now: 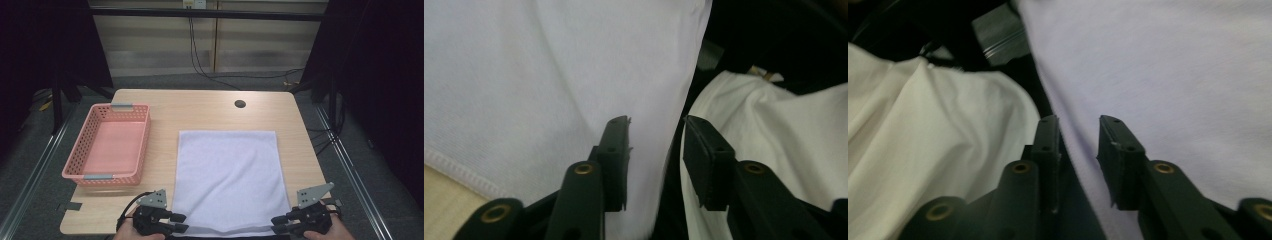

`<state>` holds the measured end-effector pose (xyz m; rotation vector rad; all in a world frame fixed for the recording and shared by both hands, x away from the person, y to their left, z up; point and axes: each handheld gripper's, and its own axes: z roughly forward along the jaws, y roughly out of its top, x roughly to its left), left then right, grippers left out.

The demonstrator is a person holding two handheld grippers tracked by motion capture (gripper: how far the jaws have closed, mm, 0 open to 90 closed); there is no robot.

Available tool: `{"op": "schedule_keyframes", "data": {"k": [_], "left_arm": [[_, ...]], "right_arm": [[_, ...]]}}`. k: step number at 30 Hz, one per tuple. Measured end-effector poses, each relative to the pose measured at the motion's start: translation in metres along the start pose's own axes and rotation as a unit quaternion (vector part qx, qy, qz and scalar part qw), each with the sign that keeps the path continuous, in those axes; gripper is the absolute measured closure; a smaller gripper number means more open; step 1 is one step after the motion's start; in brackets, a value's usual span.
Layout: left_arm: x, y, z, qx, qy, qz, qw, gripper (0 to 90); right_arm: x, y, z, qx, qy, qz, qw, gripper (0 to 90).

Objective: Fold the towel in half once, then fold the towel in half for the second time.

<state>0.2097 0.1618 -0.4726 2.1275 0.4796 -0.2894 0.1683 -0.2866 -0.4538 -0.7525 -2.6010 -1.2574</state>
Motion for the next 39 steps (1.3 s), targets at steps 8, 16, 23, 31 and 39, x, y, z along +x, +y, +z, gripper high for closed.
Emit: {"op": "schedule_keyframes", "data": {"k": [8, 16, 23, 31, 39], "left_arm": [[0.045, 0.032, 0.011, -0.013, 0.083, -0.03, 0.996, 61.9], [0.089, 0.058, 0.041, 0.008, 0.117, -0.049, 0.9919, 58.6], [0.116, 0.054, 0.044, -0.006, 0.139, -0.067, 0.988, 56.9], [0.1, 0.05, 0.049, 0.003, 0.138, -0.046, 0.9894, 53.9], [0.079, 0.047, 0.056, 0.012, 0.132, -0.045, 0.9901, 52.9]], "right_arm": [[-0.044, 0.014, 0.0, -0.06, -0.092, 0.042, 0.9931, 63.9], [-0.099, 0.036, 0.026, -0.019, -0.128, 0.058, 0.9898, 57.8], [-0.134, 0.043, 0.041, -0.012, -0.179, 0.074, 0.9809, 56.2], [-0.123, 0.033, 0.036, -0.002, -0.183, 0.062, 0.9811, 55.3], [-0.102, 0.014, 0.021, 0.015, -0.161, 0.067, 0.9845, 55.7]]}}
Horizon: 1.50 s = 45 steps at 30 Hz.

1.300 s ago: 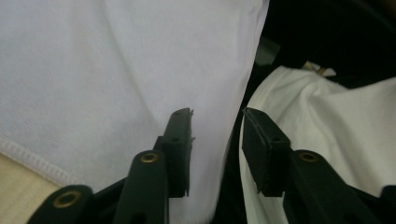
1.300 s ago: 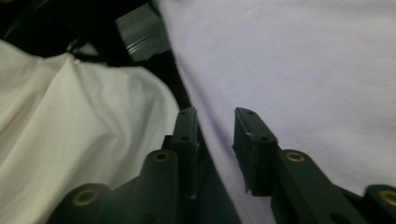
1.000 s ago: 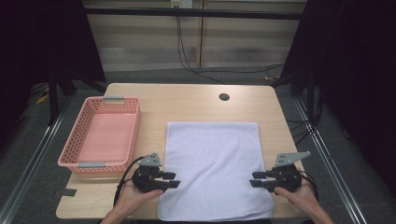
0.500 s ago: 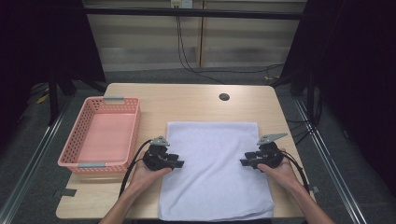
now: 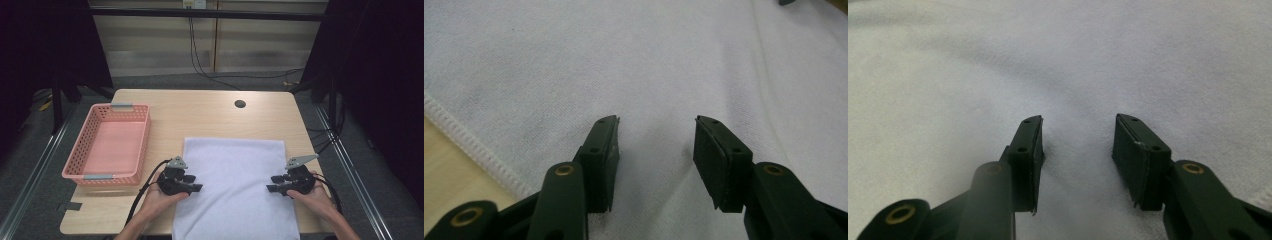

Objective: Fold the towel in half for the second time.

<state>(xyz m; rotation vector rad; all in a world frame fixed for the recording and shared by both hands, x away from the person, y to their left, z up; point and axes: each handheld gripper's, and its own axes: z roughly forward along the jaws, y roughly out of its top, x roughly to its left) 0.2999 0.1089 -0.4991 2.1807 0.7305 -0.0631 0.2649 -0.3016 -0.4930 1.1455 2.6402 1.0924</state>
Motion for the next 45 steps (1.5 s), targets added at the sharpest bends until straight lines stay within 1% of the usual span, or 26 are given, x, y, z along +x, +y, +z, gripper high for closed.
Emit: {"op": "schedule_keyframes", "data": {"k": [4, 7, 9, 11, 12, 13, 14, 15, 16, 18, 19, 20, 21, 22, 23, 24, 25, 29, 30, 32, 33, 34, 38, 41, 42, 45], "left_arm": [[-0.014, -0.008, -0.004, 0.01, -0.024, 0.013, 0.9996, 52.9], [-0.026, -0.017, -0.012, 0.023, -0.044, 0.002, 0.9988, 52.9], [-0.037, -0.023, -0.015, 0.035, -0.048, 0.025, 0.9979, 53.8], [-0.04, -0.022, -0.017, 0.041, -0.055, 0.026, 0.9973, 53.3], [-0.038, -0.019, -0.018, 0.035, -0.05, 0.034, 0.9975, 53.5], [-0.036, -0.017, -0.018, 0.029, -0.041, 0.033, 0.9982, 53.7], [-0.029, -0.011, -0.018, 0.022, -0.029, 0.031, 0.9989, 53.3], [-0.023, -0.006, -0.018, 0.014, -0.022, 0.027, 0.9993, 52.2], [-0.014, 0.0, -0.017, 0.009, -0.011, 0.017, 0.9998, 52.1], [0.002, 0.01, -0.013, 0.001, 0.006, 0.006, 1.0, 51.7], [0.009, 0.015, -0.01, 0.002, 0.006, 0.003, 1.0, 51.0], [0.017, 0.02, -0.007, -0.008, 0.033, 0.011, 0.9994, 51.0], [0.024, 0.023, -0.005, -0.016, 0.032, 0.002, 0.9993, 50.6], [0.031, 0.025, -0.003, -0.028, 0.018, -0.019, 0.9993, 50.4], [0.037, 0.028, -0.001, -0.026, 0.028, -0.026, 0.9989, 50.3], [0.042, 0.031, 0.002, -0.03, 0.043, -0.023, 0.9983, 49.5], [0.048, 0.034, 0.004, -0.03, 0.041, -0.035, 0.9981, 49.4], [0.057, 0.043, 0.009, -0.036, 0.049, -0.028, 0.9977, 47.3], [0.062, 0.044, 0.01, -0.04, 0.063, -0.035, 0.9966, 46.7], [0.068, 0.044, 0.012, -0.051, 0.058, -0.048, 0.9958, 46.1], [0.073, 0.043, 0.016, -0.038, 0.066, -0.044, 0.9961, 46.5], [0.073, 0.043, 0.016, -0.038, 0.066, -0.044, 0.9961, 46.5], [0.08, 0.039, 0.016, -0.047, 0.049, -0.052, 0.9964, 48.4], [0.079, 0.038, 0.014, -0.047, 0.059, -0.046, 0.9961, 47.8], [0.08, 0.038, 0.013, -0.047, 0.058, -0.044, 0.9962, 47.8], [0.084, 0.037, 0.007, -0.056, 0.071, -0.057, 0.9943, 42.8]], "right_arm": [[0.003, -0.008, -0.006, 0.002, 0.01, 0.008, 0.9999, 55.7], [0.012, -0.019, -0.014, 0.006, 0.023, 0.008, 0.9997, 55.6], [0.023, -0.026, -0.019, 0.015, 0.027, -0.004, 0.9995, 55.6], [0.029, -0.03, -0.022, 0.02, 0.032, -0.007, 0.9993, 55.5], [0.03, -0.03, -0.023, 0.021, 0.036, -0.004, 0.9991, 55.4], [0.029, -0.03, -0.024, 0.021, 0.034, -0.004, 0.9992, 55.4], [0.027, -0.029, -0.026, 0.014, 0.027, 0.001, 0.9995, 54.2], [0.02, -0.025, -0.029, -0.011, 0.008, 0.0, 0.9999, 52.8], [0.016, -0.022, -0.031, -0.026, -0.002, 0.007, 0.9996, 52.1], [-0.002, -0.013, -0.037, -0.063, -0.029, 0.02, 0.9974, 51.6], [-0.012, -0.007, -0.037, -0.073, -0.04, 0.026, 0.9962, 50.8], [-0.021, -0.002, -0.037, -0.076, -0.045, 0.027, 0.9957, 50.6], [-0.035, 0.007, -0.034, -0.073, -0.057, 0.032, 0.9952, 48.9], [-0.042, 0.011, -0.031, -0.073, -0.061, 0.034, 0.9948, 48.8], [-0.049, 0.015, -0.028, -0.074, -0.066, 0.032, 0.9946, 48.6], [-0.056, 0.02, -0.024, -0.069, -0.075, 0.035, 0.9942, 47.6], [-0.062, 0.025, -0.021, -0.066, -0.078, 0.035, 0.9941, 47.2], [-0.08, 0.035, -0.009, -0.064, -0.081, 0.05, 0.9934, 45.7], [-0.088, 0.034, -0.007, -0.064, -0.091, 0.057, 0.9922, 44.0], [-0.09, 0.033, -0.006, -0.065, -0.087, 0.061, 0.9922, 44.2], [-0.094, 0.03, -0.004, -0.061, -0.085, 0.064, 0.9924, 43.6], [-0.094, 0.03, -0.004, -0.061, -0.085, 0.064, 0.9924, 43.6], [-0.1, 0.022, 0.0, -0.049, -0.076, 0.074, 0.9931, 42.7], [-0.099, 0.021, 0.001, -0.044, -0.056, 0.07, 0.995, 46.6], [-0.099, 0.021, 0.001, -0.044, -0.056, 0.07, 0.995, 46.6], [-0.098, 0.02, 0.0, -0.044, -0.052, 0.074, 0.9949, 49.9]]}}
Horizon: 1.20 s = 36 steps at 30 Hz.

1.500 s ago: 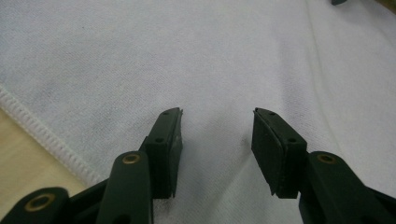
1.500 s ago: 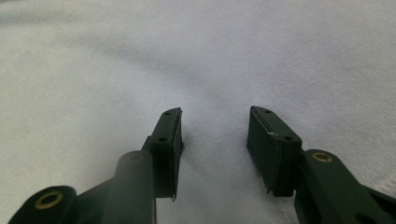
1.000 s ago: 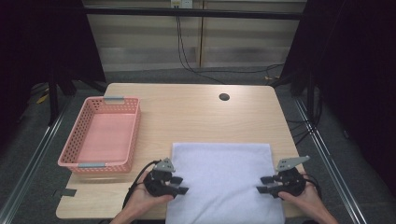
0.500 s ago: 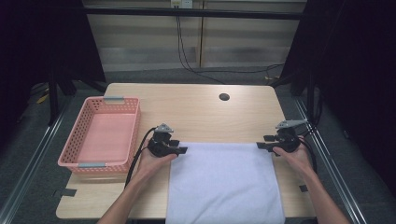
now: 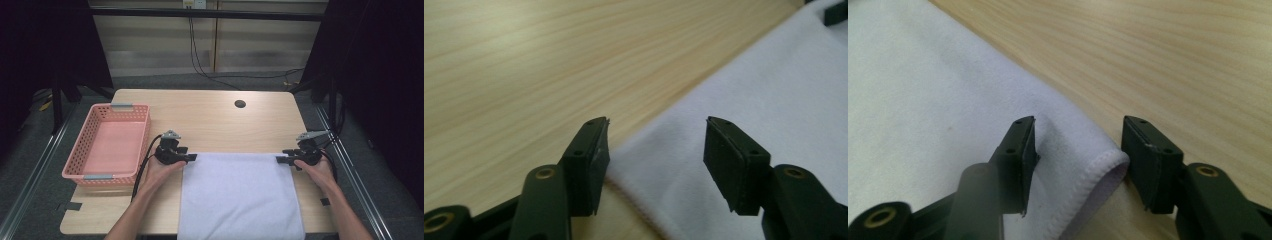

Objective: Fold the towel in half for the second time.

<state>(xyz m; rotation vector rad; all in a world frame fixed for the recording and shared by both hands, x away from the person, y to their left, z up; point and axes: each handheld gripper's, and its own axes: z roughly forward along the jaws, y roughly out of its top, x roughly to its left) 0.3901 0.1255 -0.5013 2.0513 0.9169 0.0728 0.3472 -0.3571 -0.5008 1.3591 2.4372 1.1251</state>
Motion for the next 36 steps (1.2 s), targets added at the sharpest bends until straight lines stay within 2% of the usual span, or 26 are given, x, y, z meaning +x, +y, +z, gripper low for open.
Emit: {"op": "schedule_keyframes", "data": {"k": [2, 3, 4, 6, 8, 10, 11, 12, 14, 18, 21, 22, 26, 27, 30, 31, 32, 33, 36], "left_arm": [[0.004, -0.003, -0.002, 0.002, 0.004, -0.009, 1.0, 43.9], [0.005, -0.005, -0.001, 0.011, 0.001, -0.001, 0.9999, 46.1], [0.006, -0.008, 0.0, 0.004, -0.001, 0.006, 1.0, 49.0], [0.007, -0.007, -0.001, 0.007, 0.001, 0.007, 0.9999, 50.1], [0.006, -0.007, 0.001, 0.005, 0.001, 0.015, 0.9999, 51.9], [0.004, -0.008, 0.003, 0.007, -0.009, 0.024, 0.9997, 67.7], [0.005, -0.008, 0.004, 0.01, -0.022, 0.017, 0.9996, 75.1], [0.005, -0.007, 0.003, 0.01, -0.022, 0.014, 0.9996, 80.2], [0.005, -0.007, 0.002, 0.004, -0.033, 0.004, 0.9995, 84.4], [0.003, -0.001, -0.007, -0.018, -0.033, 0.004, 0.9993, 85.2], [0.0, 0.01, -0.016, -0.041, -0.03, 0.009, 0.9987, 85.3], [-0.001, 0.014, -0.02, -0.052, -0.035, 0.006, 0.998, 85.3], [-0.005, 0.031, -0.034, -0.064, -0.024, 0.024, 0.9974, 85.3], [-0.004, 0.035, -0.038, -0.066, -0.019, 0.029, 0.9972, 85.3], [0.0, 0.043, -0.046, -0.078, -0.013, 0.024, 0.9966, 85.4], [0.002, 0.046, -0.048, -0.08, -0.008, 0.027, 0.9964, 85.4], [0.004, 0.048, -0.049, -0.081, -0.007, 0.024, 0.9964, 85.6], [0.006, 0.051, -0.049, -0.085, -0.007, 0.019, 0.9962, 85.6], [0.009, 0.059, -0.051, -0.092, -0.005, 0.021, 0.9955, 85.6]], "right_arm": [[0.001, -0.001, -0.001, 0.003, 0.001, -0.002, 1.0, 54.3], [0.001, -0.001, -0.001, 0.004, 0.004, -0.003, 1.0, 58.1], [0.001, -0.001, -0.001, 0.005, 0.008, -0.002, 1.0, 62.1], [0.001, -0.002, -0.001, 0.005, 0.005, -0.001, 1.0, 72.8], [0.001, -0.002, 0.0, 0.007, 0.014, -0.003, 0.9999, 78.2], [0.002, -0.002, 0.0, 0.005, 0.019, -0.002, 0.9998, 82.3], [0.002, -0.002, 0.0, 0.003, 0.021, -0.003, 0.9998, 83.1], [0.003, -0.002, -0.001, 0.001, 0.022, 0.001, 0.9998, 83.8], [0.002, -0.002, -0.004, -0.004, 0.026, 0.002, 0.9996, 84.2], [0.0, 0.001, -0.014, -0.035, 0.041, 0.015, 0.9984, 84.4], [-0.001, 0.007, -0.02, -0.047, 0.036, 0.012, 0.9982, 84.3], [-0.001, 0.009, -0.022, -0.053, 0.035, 0.012, 0.9979, 84.3], [-0.001, 0.023, -0.034, -0.083, 0.039, 0.007, 0.9957, 84.3], [-0.001, 0.027, -0.036, -0.091, 0.037, 0.004, 0.9952, 84.4], [-0.001, 0.044, -0.046, -0.113, 0.035, -0.004, 0.993, 84.9], [-0.001, 0.044, -0.046, -0.113, 0.035, -0.004, 0.993, 84.9], [-0.002, 0.052, -0.048, -0.123, 0.035, -0.009, 0.9918, 85.2], [-0.002, 0.052, -0.048, -0.123, 0.035, -0.009, 0.9918, 85.2], [-0.005, 0.066, -0.047, -0.132, 0.032, -0.009, 0.9907, 85.4]]}}
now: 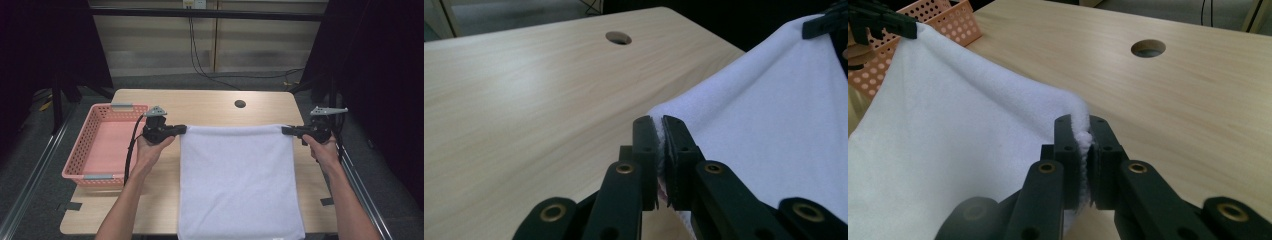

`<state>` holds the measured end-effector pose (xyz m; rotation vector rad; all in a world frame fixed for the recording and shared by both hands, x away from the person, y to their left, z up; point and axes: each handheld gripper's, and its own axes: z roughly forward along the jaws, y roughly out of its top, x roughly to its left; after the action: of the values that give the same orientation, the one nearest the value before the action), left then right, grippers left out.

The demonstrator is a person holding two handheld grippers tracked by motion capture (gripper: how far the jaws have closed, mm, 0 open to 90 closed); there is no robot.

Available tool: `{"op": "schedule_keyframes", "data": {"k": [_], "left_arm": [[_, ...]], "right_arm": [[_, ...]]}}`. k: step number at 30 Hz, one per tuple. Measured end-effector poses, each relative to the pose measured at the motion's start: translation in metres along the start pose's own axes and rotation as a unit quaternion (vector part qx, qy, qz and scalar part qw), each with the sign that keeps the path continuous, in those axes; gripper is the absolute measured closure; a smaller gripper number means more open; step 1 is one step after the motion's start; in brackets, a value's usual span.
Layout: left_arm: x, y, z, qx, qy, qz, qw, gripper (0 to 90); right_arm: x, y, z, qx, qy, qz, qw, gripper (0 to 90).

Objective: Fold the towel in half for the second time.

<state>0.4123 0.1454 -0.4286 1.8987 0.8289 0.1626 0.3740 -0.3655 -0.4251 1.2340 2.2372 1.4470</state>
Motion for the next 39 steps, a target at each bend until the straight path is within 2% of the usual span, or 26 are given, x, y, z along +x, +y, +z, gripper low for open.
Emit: {"op": "schedule_keyframes", "data": {"k": [7, 10, 12, 15, 18, 22, 25, 28, 31, 32, 33, 35, 36, 37, 38, 39], "left_arm": [[0.012, 0.02, 0.001, -0.02, 0.026, -0.008, 0.9994, 85.6], [0.014, 0.025, 0.003, -0.035, 0.03, -0.006, 0.9989, 85.6], [0.015, 0.027, 0.002, -0.033, 0.029, -0.005, 0.999, 85.5], [0.011, 0.026, -0.005, -0.033, 0.024, 0.001, 0.9992, 85.6], [0.002, 0.021, -0.015, -0.027, 0.019, 0.021, 0.9992, 85.6], [-0.011, 0.011, -0.026, -0.038, 0.004, 0.028, 0.9989, 85.7], [-0.026, 0.001, -0.038, -0.048, -0.006, 0.035, 0.9982, 85.7], [-0.037, -0.01, -0.047, -0.065, -0.02, 0.033, 0.9971, 85.7], [-0.048, -0.023, -0.055, -0.055, -0.022, 0.046, 0.9972, 85.7], [-0.052, -0.027, -0.058, -0.053, -0.026, 0.045, 0.9972, 85.6], [-0.056, -0.032, -0.06, -0.056, -0.031, 0.045, 0.9969, 85.6], [-0.063, -0.042, -0.066, -0.045, -0.039, 0.044, 0.9973, 85.5], [-0.068, -0.049, -0.07, -0.042, -0.049, 0.04, 0.9971, 85.5], [-0.072, -0.056, -0.073, -0.026, -0.049, 0.046, 0.9974, 85.5], [-0.075, -0.061, -0.075, -0.019, -0.044, 0.055, 0.9973, 85.4], [-0.077, -0.067, -0.077, -0.013, -0.047, 0.054, 0.9973, 85.5]], "right_arm": [[-0.006, 0.019, 0.003, -0.011, -0.007, 0.004, 0.9999, 85.7], [-0.007, 0.03, 0.003, -0.014, -0.017, 0.002, 0.9997, 85.8], [-0.007, 0.036, 0.002, -0.023, -0.027, -0.002, 0.9994, 85.9], [-0.004, 0.036, -0.001, -0.035, -0.014, 0.0, 0.9993, 85.9], [0.006, 0.026, -0.009, -0.033, 0.0, -0.016, 0.9993, 85.9], [0.019, 0.01, -0.027, -0.039, 0.021, -0.025, 0.9987, 85.9], [0.032, -0.004, -0.04, -0.032, 0.033, -0.032, 0.9984, 85.8], [0.043, -0.019, -0.049, -0.028, 0.044, -0.038, 0.9979, 85.8], [0.054, -0.035, -0.058, -0.023, 0.054, -0.04, 0.9975, 85.6], [0.061, -0.047, -0.062, -0.022, 0.061, -0.041, 0.9971, 85.5], [0.061, -0.047, -0.062, -0.022, 0.061, -0.041, 0.9971, 85.5], [0.069, -0.058, -0.065, -0.012, 0.068, -0.045, 0.9966, 85.3], [0.072, -0.064, -0.067, -0.007, 0.071, -0.044, 0.9964, 85.2], [0.077, -0.071, -0.068, 0.0, 0.073, -0.046, 0.9963, 85.3], [0.079, -0.077, -0.07, 0.003, 0.074, -0.046, 0.9962, 85.3], [0.081, -0.081, -0.071, 0.004, 0.078, -0.046, 0.9959, 85.2]]}}
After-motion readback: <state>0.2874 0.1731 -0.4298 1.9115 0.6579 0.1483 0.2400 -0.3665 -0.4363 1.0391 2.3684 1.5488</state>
